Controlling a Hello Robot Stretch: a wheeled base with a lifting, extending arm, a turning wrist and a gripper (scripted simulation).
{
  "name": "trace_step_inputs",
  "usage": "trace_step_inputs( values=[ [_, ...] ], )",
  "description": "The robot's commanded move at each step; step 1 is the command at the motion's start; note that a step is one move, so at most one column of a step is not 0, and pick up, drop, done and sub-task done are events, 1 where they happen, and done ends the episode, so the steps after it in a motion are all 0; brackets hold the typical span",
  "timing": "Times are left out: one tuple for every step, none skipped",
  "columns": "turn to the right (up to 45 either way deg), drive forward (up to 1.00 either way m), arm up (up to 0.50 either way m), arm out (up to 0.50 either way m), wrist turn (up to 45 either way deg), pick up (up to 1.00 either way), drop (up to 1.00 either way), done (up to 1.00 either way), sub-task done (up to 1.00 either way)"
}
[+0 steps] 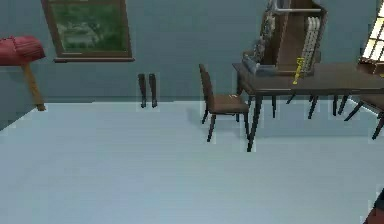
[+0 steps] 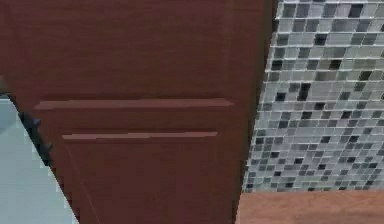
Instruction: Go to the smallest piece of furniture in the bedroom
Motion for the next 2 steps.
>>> trace_step_inputs(
  values=[
    [0.0, 0.90, 0.00, 0.00, 0.0, 0.00, 0.00, 0.00, 0.00],
    [45.0, 0.00, 0.00, 0.00, 0.0, 0.00, 0.00, 0.00, 0.00]
  ],
)
